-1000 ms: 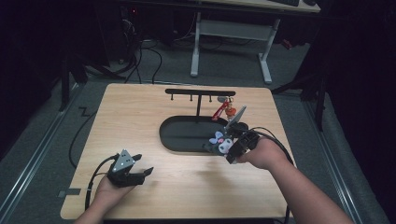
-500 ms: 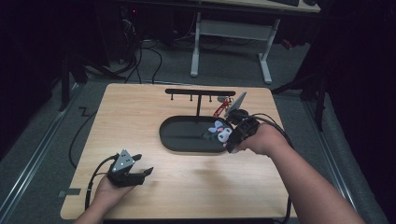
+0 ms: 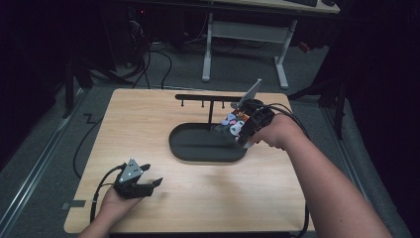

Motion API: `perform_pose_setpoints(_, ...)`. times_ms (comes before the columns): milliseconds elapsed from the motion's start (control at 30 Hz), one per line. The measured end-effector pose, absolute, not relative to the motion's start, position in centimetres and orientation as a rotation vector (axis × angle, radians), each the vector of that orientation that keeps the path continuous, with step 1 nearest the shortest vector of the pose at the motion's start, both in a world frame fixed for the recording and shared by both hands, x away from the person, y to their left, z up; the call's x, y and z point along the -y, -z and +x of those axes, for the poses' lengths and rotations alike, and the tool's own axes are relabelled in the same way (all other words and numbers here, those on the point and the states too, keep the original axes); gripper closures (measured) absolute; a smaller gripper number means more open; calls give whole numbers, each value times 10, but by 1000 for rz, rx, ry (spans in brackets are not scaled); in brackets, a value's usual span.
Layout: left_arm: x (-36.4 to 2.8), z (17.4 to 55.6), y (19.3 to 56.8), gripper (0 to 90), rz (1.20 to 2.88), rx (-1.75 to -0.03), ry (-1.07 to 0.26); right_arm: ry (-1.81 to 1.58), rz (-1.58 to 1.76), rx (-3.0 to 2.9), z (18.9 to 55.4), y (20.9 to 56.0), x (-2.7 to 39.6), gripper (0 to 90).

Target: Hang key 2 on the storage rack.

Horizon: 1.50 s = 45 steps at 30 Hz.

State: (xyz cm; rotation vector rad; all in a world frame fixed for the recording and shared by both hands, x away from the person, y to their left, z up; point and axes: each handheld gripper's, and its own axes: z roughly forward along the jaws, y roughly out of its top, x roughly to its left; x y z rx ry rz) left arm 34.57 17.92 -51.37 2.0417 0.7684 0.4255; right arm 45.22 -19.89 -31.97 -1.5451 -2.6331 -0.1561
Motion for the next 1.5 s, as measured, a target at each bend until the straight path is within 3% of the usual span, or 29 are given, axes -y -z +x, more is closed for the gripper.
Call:
perform_pose_setpoints(500,-180,346,514,311,2040,-769,-422,131,-1605,2591,480,301,191,471)
perform_pose_setpoints(1500,-179,346,514,311,2053,-761,-413,158,-1700,2628,499,282,184,471)
